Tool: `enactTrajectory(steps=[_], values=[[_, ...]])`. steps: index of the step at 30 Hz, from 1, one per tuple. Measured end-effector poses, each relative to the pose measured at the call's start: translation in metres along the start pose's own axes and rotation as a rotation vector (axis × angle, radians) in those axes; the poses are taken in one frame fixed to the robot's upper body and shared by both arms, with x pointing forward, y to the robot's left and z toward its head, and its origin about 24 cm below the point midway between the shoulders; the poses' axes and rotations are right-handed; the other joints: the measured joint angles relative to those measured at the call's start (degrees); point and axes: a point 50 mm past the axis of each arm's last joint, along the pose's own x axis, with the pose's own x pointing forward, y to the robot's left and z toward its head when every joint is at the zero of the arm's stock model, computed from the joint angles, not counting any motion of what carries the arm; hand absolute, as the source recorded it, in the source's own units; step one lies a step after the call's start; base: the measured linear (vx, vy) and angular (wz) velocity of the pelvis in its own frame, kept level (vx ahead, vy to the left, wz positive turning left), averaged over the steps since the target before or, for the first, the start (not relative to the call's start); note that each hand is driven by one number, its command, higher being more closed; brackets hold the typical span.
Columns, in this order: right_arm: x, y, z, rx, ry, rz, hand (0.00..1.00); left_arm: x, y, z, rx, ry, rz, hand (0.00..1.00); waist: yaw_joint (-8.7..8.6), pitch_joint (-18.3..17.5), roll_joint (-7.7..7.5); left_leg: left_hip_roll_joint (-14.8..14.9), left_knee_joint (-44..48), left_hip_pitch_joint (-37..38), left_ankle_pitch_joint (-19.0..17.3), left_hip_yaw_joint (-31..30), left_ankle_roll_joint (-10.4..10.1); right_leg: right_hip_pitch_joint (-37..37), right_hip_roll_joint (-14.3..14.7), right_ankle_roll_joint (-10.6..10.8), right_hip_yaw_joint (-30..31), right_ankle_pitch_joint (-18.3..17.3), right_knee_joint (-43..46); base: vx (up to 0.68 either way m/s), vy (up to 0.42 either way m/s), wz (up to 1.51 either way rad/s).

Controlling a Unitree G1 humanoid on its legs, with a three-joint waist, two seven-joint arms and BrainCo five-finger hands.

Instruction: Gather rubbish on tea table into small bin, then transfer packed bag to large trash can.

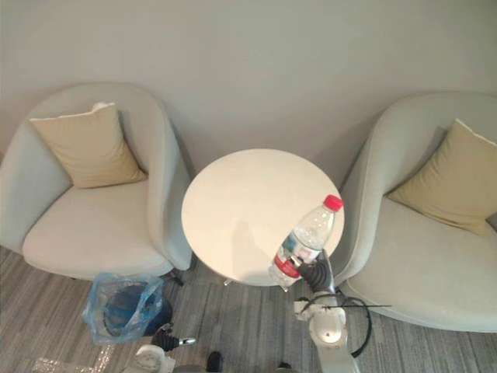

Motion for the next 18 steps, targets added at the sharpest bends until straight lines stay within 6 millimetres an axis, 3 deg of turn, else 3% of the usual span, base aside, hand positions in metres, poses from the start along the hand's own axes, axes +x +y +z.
enactTrajectory(steps=[3,5,6,8,9,10,11,13,16,18], values=[[0.009,0.003,0.014,0.020,-0.061,-0.017,1.00,0.000,0.001,0.006,0.005,-0.027,0.006,0.00,-0.08,0.1,-0.49,-1.7,-0.2,-4.5,5.8,3.5,2.5,-3.8,-2.9,-0.9,-3.8,-0.5,3.4,-0.15,0.024,0.71],[0.016,0.003,0.019,0.022,-0.085,-0.031,1.00,0.000,-0.001,0.008,-0.005,-0.029,0.007,0.00,0.07,0.3,-0.14,1.3,5.1,-5.6,-0.2,15.5,4.8,-4.4,-4.2,-1.1,-7.4,-0.2,4.4,-0.08,0.091,0.72],[0.018,0.001,0.019,0.012,-0.090,-0.058,1.00,-0.001,-0.004,0.007,0.003,-0.027,0.001,0.00,-0.38,0.3,-0.08,3.9,9.5,-5.2,-3.9,22.6,4.7,-4.3,-5.5,-1.1,-9.5,-0.2,5.2,-0.02,0.078,0.90],[0.020,-0.008,0.015,-0.013,-0.077,-0.111,1.00,-0.001,-0.011,0.008,0.049,-0.031,-0.025,0.00,-1.33,0.2,-0.02,7.6,10.7,-3.2,-5.9,30.9,2.7,-3.5,-7.3,0.4,-12.5,0.6,5.6,-0.03,0.152,0.93],[0.021,-0.009,0.013,-0.018,-0.071,-0.119,1.00,-0.001,-0.013,0.007,0.053,-0.029,-0.030,0.00,-1.47,0.1,0.23,7.7,9.4,-2.9,-5.7,31.1,1.5,-3.5,-7.3,0.8,-12.9,0.7,5.5,-0.06,0.217,0.71],[0.024,-0.010,0.007,-0.021,-0.040,-0.138,1.00,-0.001,-0.012,0.009,0.085,-0.034,-0.035,0.00,-1.52,0.0,-0.12,5.7,5.1,-1.8,-4.6,30.7,0.1,-3.5,-7.8,1.8,-13.3,1.6,4.6,-0.08,0.214,0.50],[0.024,-0.006,-0.001,-0.019,0.001,-0.134,1.00,0.000,-0.009,0.008,0.118,-0.035,-0.033,0.00,-1.37,-0.3,-1.54,3.6,0.3,-0.9,-1.9,29.6,1.1,-3.6,-7.7,1.1,-12.8,3.4,1.7,-0.09,0.245,0.50],[0.026,-0.001,-0.009,-0.026,0.035,-0.113,1.00,0.001,-0.002,0.006,0.145,-0.030,-0.022,0.00,-1.29,-0.4,-2.48,1.8,-2.1,-0.5,-0.6,29.1,2.2,-2.6,-7.6,1.3,-10.9,4.8,-0.9,-0.05,0.164,0.30],[0.029,0.008,-0.020,-0.043,0.090,-0.075,1.00,0.001,-0.001,0.006,0.147,-0.033,-0.019,0.00,-0.72,-0.3,-2.29,0.6,-2.3,0.0,-0.6,28.8,2.6,-1.8,-7.7,1.2,-8.5,6.9,-2.5,-0.03,0.126,0.05],[0.030,0.013,-0.023,-0.058,0.103,-0.048,1.00,0.001,0.000,0.006,0.144,-0.037,-0.017,0.00,-0.46,0.3,-1.48,0.1,-3.7,0.7,-1.5,28.0,3.5,-2.7,-8.7,1.1,-8.5,6.8,1.1,-0.05,0.062,0.11]])
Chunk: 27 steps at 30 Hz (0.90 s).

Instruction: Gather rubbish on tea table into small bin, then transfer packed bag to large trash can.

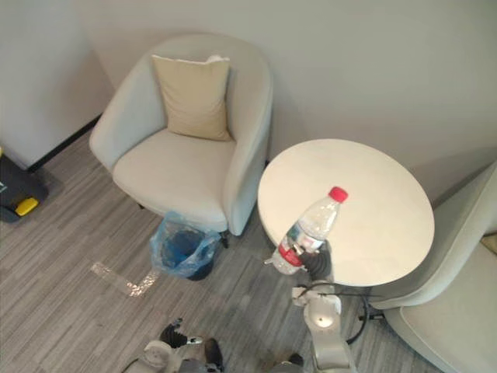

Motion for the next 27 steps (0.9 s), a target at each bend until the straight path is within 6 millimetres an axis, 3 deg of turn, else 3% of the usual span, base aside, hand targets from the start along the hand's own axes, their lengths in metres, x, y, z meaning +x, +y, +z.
enactTrajectory(steps=[1,2,3,4,5,6,7,10,12,13,14,15,17,20,24,27], values=[[0.000,-0.001,-0.001,-0.019,0.000,0.004,1.00,0.000,-0.001,0.000,-0.016,-0.001,-0.003,0.00,-0.16,0.6,0.61,0.0,-1.0,0.6,0.0,-0.3,-0.1,-1.5,-0.8,-0.9,0.8,-0.6,4.7,-0.07,0.045,0.30],[-0.001,-0.002,-0.002,-0.027,0.002,0.009,1.00,0.000,0.000,-0.001,-0.018,0.001,-0.003,0.00,-0.26,0.9,0.99,-0.2,-1.2,1.0,0.1,-1.8,-0.2,-3.6,-1.3,-4.7,4.3,-1.8,10.5,-0.05,0.044,0.40],[-0.001,-0.002,-0.003,-0.031,0.004,0.015,1.00,0.000,0.001,-0.002,-0.016,0.003,-0.002,0.00,-0.72,1.2,0.68,-0.4,-1.5,1.1,0.1,-3.1,-0.1,-5.6,-1.2,-7.1,7.6,-1.5,14.7,-0.02,0.043,0.58],[0.000,-0.003,-0.002,-0.039,0.000,0.020,1.00,0.000,0.003,-0.003,-0.021,0.008,0.001,0.00,-1.36,1.5,1.35,-0.2,-2.1,1.6,0.1,-5.0,-0.1,-7.8,-0.4,-9.6,11.9,-0.3,19.8,0.03,0.019,0.54],[0.000,-0.003,-0.003,-0.042,0.002,0.023,1.00,0.000,0.003,-0.004,-0.026,0.011,0.003,0.00,-1.63,1.7,1.54,0.0,-2.6,2.3,0.1,-5.9,-0.1,-9.0,0.2,-10.0,13.5,-0.5,21.6,0.09,-0.020,0.76],[-0.002,-0.003,-0.005,-0.048,0.011,0.032,1.00,0.000,0.007,-0.007,-0.037,0.024,0.013,0.00,-2.17,2.1,1.93,1.4,-3.1,3.1,0.2,-8.0,0.2,-10.2,4.1,-6.1,16.8,-4.9,22.0,0.09,-0.067,0.72],[-0.002,0.000,-0.005,-0.047,0.011,0.047,1.00,0.000,0.011,-0.008,-0.044,0.027,0.030,0.00,-2.14,2.4,1.63,2.1,-3.0,3.2,0.2,-9.4,0.2,-11.0,7.1,-4.8,17.8,-7.3,20.7,0.09,-0.094,0.65],[-0.005,0.003,-0.008,-0.045,0.022,0.067,1.00,0.001,0.018,-0.010,-0.056,0.049,0.056,0.00,-2.51,3.4,0.44,2.4,-1.0,3.7,0.2,-12.8,0.2,-12.3,13.4,-4.0,22.1,-8.1,14.2,0.10,-0.157,0.57],[-0.011,0.001,-0.014,-0.050,0.049,0.066,1.00,0.001,0.019,-0.012,-0.055,0.057,0.057,0.00,-3.27,3.4,-0.39,1.4,0.0,3.6,-0.6,-15.8,-0.5,-12.7,15.1,-3.0,26.9,-6.8,9.6,0.17,-0.180,1.00],[-0.017,-0.001,-0.020,-0.053,0.077,0.062,1.00,0.001,0.019,-0.013,-0.053,0.061,0.057,0.00,-3.88,2.9,-1.91,0.2,1.4,2.5,-1.3,-18.6,-1.2,-12.4,14.6,-3.0,29.6,-6.6,7.2,0.14,-0.165,1.25],[-0.020,-0.002,-0.023,-0.056,0.091,0.059,1.00,0.001,0.020,-0.013,-0.057,0.062,0.058,0.00,-3.87,2.8,-2.22,-0.4,2.8,2.0,-2.1,-19.8,-1.7,-12.5,14.1,-3.3,29.2,-5.3,7.9,0.14,-0.199,1.28],[-0.025,-0.005,-0.030,-0.067,0.123,0.059,1.00,0.001,0.014,-0.011,-0.068,0.061,0.048,0.00,-3.77,2.6,-1.43,0.3,5.1,1.3,-3.2,-22.1,-2.7,-12.3,14.2,-3.9,26.2,-6.4,8.9,0.25,-0.219,0.92],[-0.024,-0.010,-0.032,-0.084,0.127,0.059,1.00,0.001,0.004,-0.009,-0.083,0.059,0.026,0.00,-2.74,1.6,1.58,3.0,9.3,-0.9,-5.6,-23.8,-5.0,-10.5,15.6,-5.5,21.5,-6.1,7.3,0.35,-0.269,0.79],[-0.023,-0.011,-0.031,-0.084,0.123,0.064,1.00,0.001,0.002,-0.007,-0.094,0.058,0.022,0.00,-2.60,1.4,2.61,5.9,13.6,-1.5,-7.5,-22.6,-6.6,-5.5,17.8,-6.0,17.8,-6.0,4.2,0.25,-0.171,0.55],[-0.019,-0.012,-0.023,-0.075,0.092,0.053,1.00,0.001,0.001,-0.004,-0.105,0.053,0.022,0.00,-2.10,1.7,2.21,7.1,14.9,-1.4,-7.5,-17.8,-6.6,-2.9,18.1,-6.0,16.2,-6.0,2.9,0.15,-0.066,0.27],[-0.018,-0.016,-0.021,-0.067,0.083,0.027,1.00,0.002,0.000,-0.002,-0.102,0.049,0.019,0.00,-1.97,2.3,1.83,6.3,15.2,-1.6,-8.1,-13.3,-6.2,-1.0,16.0,-6.7,15.9,-6.4,1.6,0.09,0.076,0.37]])
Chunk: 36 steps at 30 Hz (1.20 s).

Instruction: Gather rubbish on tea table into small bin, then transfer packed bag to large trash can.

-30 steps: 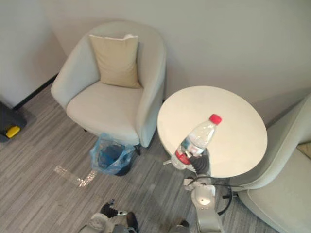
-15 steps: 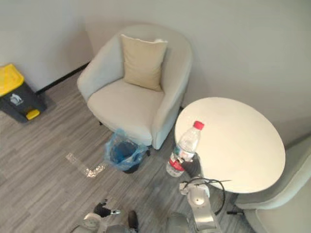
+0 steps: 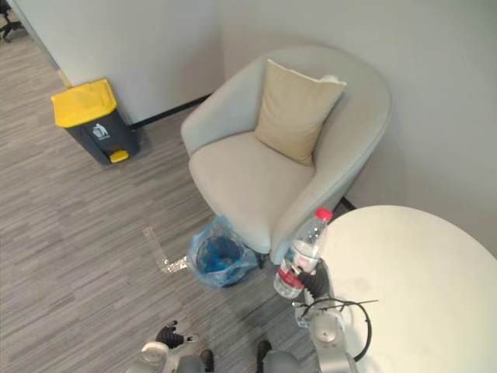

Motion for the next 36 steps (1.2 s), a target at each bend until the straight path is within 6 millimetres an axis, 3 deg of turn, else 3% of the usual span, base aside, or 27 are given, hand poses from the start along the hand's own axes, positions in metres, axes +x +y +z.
enactTrajectory(steps=[2,3,6,10,13,17,22,23,26,32,36], values=[[-0.001,-0.001,-0.002,0.008,0.013,-0.024,1.00,0.000,-0.001,0.003,0.015,-0.007,-0.001,0.00,-0.18,0.4,-0.63,0.0,-3.7,-0.1,0.9,4.1,1.4,1.1,-1.6,-0.2,-0.2,-1.0,-0.3,0.04,0.109,0.43],[-0.002,0.000,-0.004,0.006,0.023,-0.024,1.00,0.000,-0.007,0.003,0.011,-0.001,-0.012,0.00,0.09,-0.1,0.97,0.4,-6.9,0.8,5.5,4.0,0.3,1.3,-1.6,1.0,-0.4,-1.8,-0.1,0.04,0.140,0.18],[-0.007,0.016,-0.002,0.046,0.033,0.016,1.00,0.000,-0.002,0.004,0.014,-0.001,0.004,0.00,1.59,0.1,-0.28,-1.6,-9.9,3.2,6.1,5.0,1.0,1.6,-3.4,2.0,1.1,-2.1,0.6,0.03,0.176,-0.04],[-0.006,0.031,-0.003,0.053,0.047,0.064,1.00,0.001,0.006,0.001,0.023,0.008,0.021,0.00,1.99,-0.2,-1.76,-2.9,-12.7,5.3,6.8,6.5,2.1,1.6,-4.2,3.0,2.9,-2.1,0.4,-0.01,0.083,-0.20],[-0.003,0.035,-0.018,0.020,0.109,0.089,1.00,0.001,0.007,-0.002,0.026,0.017,0.024,0.00,2.04,-0.4,-2.00,-3.1,-13.8,5.2,7.2,7.0,2.5,0.5,-3.9,3.7,3.8,-1.6,-0.3,-0.04,0.021,-0.19],[0.008,0.036,-0.017,-0.020,0.097,0.093,1.00,0.002,0.011,0.004,-0.008,0.006,0.054,0.00,2.04,0.4,-2.04,-3.1,-12.4,-0.2,7.8,7.0,3.0,-4.6,-4.0,3.7,3.9,-0.9,1.5,-0.03,0.002,0.02],[0.040,0.031,0.031,0.006,-0.076,0.008,1.00,0.007,0.024,0.041,-0.160,-0.078,0.148,0.00,2.53,6.3,-1.82,-1.3,-0.9,-14.8,6.5,4.5,3.8,-16.4,-4.3,3.2,1.8,-1.4,9.9,-0.16,-0.021,0.33],[0.048,0.029,0.048,0.019,-0.138,-0.023,1.00,0.007,0.027,0.055,-0.224,-0.110,0.175,0.00,3.36,6.9,-1.69,-1.0,3.2,-21.3,5.5,3.6,3.9,-22.2,-4.8,2.6,0.8,-3.1,14.0,-0.20,0.002,0.36],[0.060,0.025,0.072,0.019,-0.222,-0.063,1.00,0.006,0.034,0.076,-0.306,-0.173,0.213,0.00,4.77,8.8,-1.25,-0.5,9.2,-29.2,4.3,2.2,3.8,-29.9,-5.5,1.9,-0.1,-5.2,21.0,-0.23,-0.016,0.26],[0.076,0.012,0.102,0.000,-0.313,-0.137,1.00,0.001,0.047,0.107,-0.405,-0.292,0.256,0.00,5.50,9.8,-0.94,-0.6,14.2,-42.2,4.7,1.4,3.9,-42.9,-7.8,1.6,-2.0,-7.1,29.3,-0.15,-0.013,0.30],[0.091,-0.004,0.140,-0.013,-0.426,-0.215,1.00,-0.005,0.057,0.137,-0.436,-0.391,0.279,0.00,5.96,11.0,-0.88,-0.8,17.9,-50.9,5.3,0.7,4.2,-51.3,-8.8,1.3,-2.4,-7.4,33.8,-0.05,0.010,0.15]])
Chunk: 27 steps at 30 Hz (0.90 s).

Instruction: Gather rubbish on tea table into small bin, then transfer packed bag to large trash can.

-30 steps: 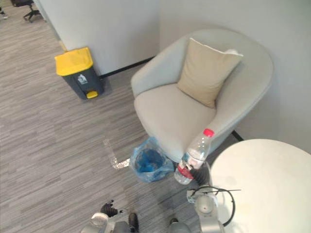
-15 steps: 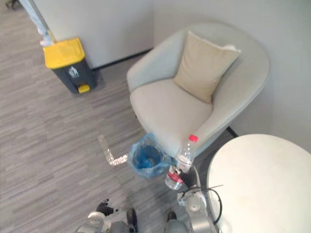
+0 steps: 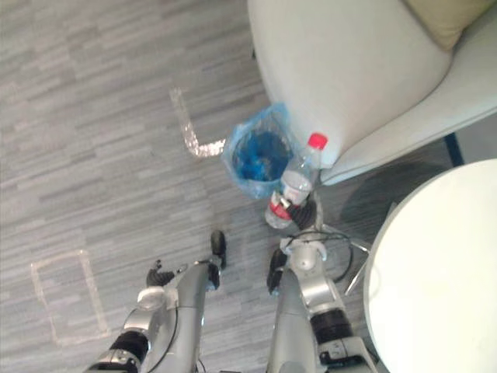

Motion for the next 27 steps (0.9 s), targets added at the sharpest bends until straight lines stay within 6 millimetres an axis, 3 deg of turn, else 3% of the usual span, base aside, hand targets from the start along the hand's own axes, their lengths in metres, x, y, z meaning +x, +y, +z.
enactTrajectory(steps=[5,9,14,19,20,27], values=[[0.041,-0.010,0.037,-0.014,-0.121,-0.078,1.00,0.005,-0.006,0.029,-0.036,-0.092,-0.001,0.00,0.80,1.1,0.00,-0.1,2.1,-6.3,0.5,-0.2,0.6,-6.1,-0.5,0.0,0.1,0.0,2.7,-0.03,-0.007,0.08],[0.077,-0.029,0.067,-0.065,-0.199,-0.156,1.00,0.008,-0.013,0.058,-0.089,-0.170,-0.024,0.00,2.10,2.3,-0.06,-0.7,3.8,-11.9,1.3,-1.6,1.0,-11.1,-1.2,0.0,-0.8,-0.5,5.1,-0.01,-0.010,0.18],[0.098,-0.043,0.097,-0.074,-0.264,-0.211,1.00,0.007,-0.018,0.077,-0.127,-0.231,-0.044,0.00,2.55,3.3,-0.10,-1.3,4.5,-15.2,1.6,-1.8,1.1,-14.3,-2.1,0.1,-1.1,-1.0,6.6,0.00,-0.002,0.13],[0.106,-0.052,0.098,-0.106,-0.255,-0.237,1.00,0.006,-0.020,0.080,-0.144,-0.245,-0.058,0.00,2.78,3.3,-0.09,-1.9,4.6,-16.1,1.6,-2.1,1.2,-15.0,-2.5,0.0,-1.3,-1.5,7.1,0.00,0.012,0.08],[0.108,-0.053,0.097,-0.112,-0.247,-0.240,0.00,0.006,-0.021,0.081,-0.142,-0.249,-0.061,0.00,2.81,3.3,-0.09,-2.0,4.7,-16.2,1.6,-2.2,1.2,-15.0,-2.7,0.0,-1.4,-1.7,7.2,-0.01,0.009,0.10],[0.114,-0.062,0.092,-0.112,-0.206,-0.278,0.00,0.002,-0.025,0.090,-0.147,-0.304,-0.083,0.00,3.47,3.3,-0.05,-2.3,6.3,-18.5,1.5,-3.0,1.0,-16.9,-3.2,-0.5,-1.9,-2.8,9.4,-0.02,-0.003,0.08]])
